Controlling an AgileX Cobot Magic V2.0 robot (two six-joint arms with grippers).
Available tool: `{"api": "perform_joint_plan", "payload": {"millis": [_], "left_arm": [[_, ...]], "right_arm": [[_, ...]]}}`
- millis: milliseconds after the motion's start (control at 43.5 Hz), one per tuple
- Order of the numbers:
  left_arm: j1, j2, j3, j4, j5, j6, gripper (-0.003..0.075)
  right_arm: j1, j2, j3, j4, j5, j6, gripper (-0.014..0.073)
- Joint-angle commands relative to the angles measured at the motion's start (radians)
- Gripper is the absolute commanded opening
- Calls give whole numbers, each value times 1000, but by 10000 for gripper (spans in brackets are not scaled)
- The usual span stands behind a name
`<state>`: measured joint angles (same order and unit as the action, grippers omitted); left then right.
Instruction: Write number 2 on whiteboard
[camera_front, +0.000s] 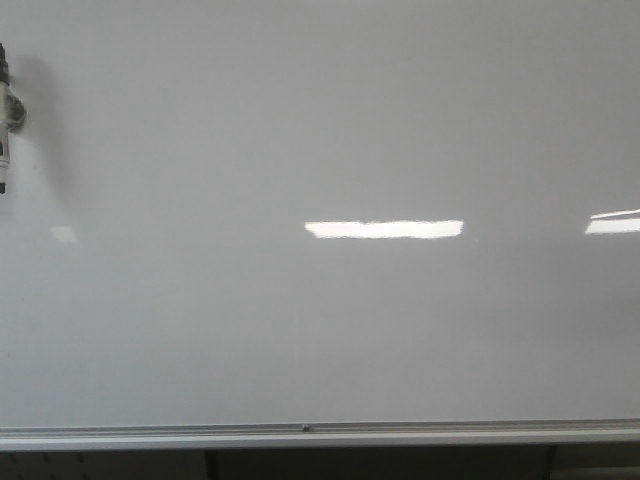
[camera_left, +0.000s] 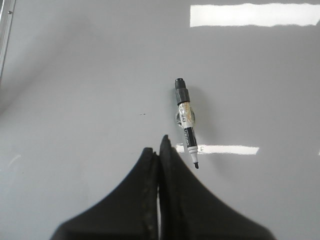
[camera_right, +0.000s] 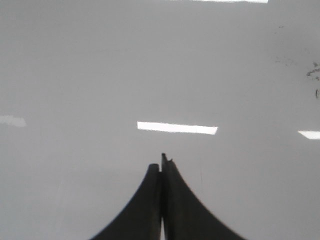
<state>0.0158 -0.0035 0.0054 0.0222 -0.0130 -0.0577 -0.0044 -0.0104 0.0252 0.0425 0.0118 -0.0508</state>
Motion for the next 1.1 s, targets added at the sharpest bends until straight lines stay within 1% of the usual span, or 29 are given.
{"api": "perform_joint_plan", "payload": {"millis": [0, 758, 919, 1011, 1079], "left_arm": [[-5, -27, 34, -4, -84, -1, -20], [-5, -27, 34, -4, -84, -1, -20], [-5, -27, 34, -4, -84, -1, -20], [-5, -27, 34, 2, -100, -1, -20], [-5, -27, 26, 7, -113, -1, -20]], "right_arm": [[1, -19, -2, -1, -82, -4, -67], [1, -19, -2, -1, -82, -4, -67], [1, -19, -3, 0, -130, -4, -67], [1, -19, -4, 17, -149, -4, -67], [1, -19, -21, 51, -139, -4, -67]]}}
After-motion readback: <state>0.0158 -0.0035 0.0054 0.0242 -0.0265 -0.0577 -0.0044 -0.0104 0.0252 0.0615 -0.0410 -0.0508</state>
